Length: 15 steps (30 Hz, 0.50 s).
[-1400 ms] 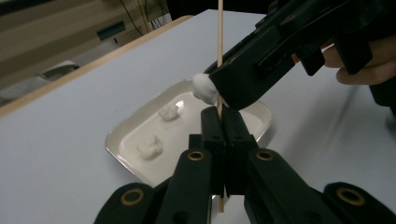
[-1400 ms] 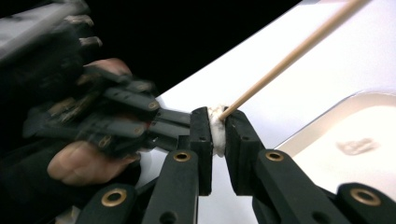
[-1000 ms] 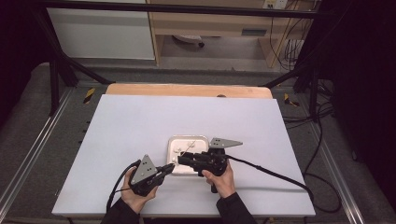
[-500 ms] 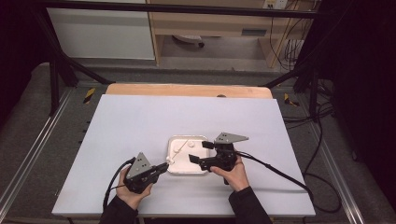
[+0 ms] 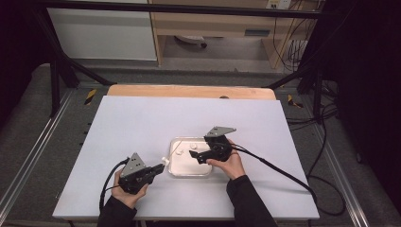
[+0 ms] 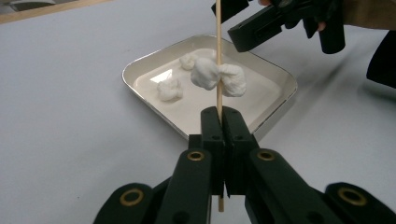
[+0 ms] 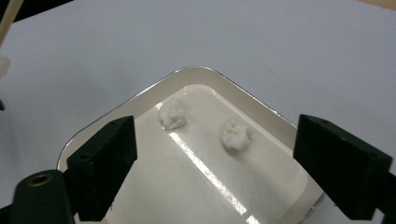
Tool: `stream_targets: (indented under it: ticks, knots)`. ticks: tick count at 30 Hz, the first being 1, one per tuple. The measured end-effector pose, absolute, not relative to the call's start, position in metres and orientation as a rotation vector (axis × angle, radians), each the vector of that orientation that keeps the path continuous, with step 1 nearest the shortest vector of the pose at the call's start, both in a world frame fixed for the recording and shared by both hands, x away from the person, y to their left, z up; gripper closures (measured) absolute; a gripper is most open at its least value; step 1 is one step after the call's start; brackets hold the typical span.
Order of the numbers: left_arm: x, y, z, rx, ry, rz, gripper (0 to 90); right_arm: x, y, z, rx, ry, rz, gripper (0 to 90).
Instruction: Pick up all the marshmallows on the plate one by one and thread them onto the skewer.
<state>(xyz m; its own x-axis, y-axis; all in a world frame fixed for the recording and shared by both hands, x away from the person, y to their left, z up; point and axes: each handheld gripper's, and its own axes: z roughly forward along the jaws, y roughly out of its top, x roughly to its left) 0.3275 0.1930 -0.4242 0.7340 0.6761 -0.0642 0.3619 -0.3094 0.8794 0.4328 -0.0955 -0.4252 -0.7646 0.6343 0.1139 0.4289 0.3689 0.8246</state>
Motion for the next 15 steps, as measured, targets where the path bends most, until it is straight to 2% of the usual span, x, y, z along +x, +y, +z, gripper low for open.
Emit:
stream_targets:
  ticks: [11,15]
  knots:
    - [0.329,0.194,-0.425,1.932,0.801,0.38,89.0,0.459,-0.085,-0.44,0.999,2.454,1.261,47.6]
    - [0.33,0.193,-0.426,1.934,0.806,0.374,89.0,0.465,-0.084,-0.446,1.001,2.478,1.249,53.4]
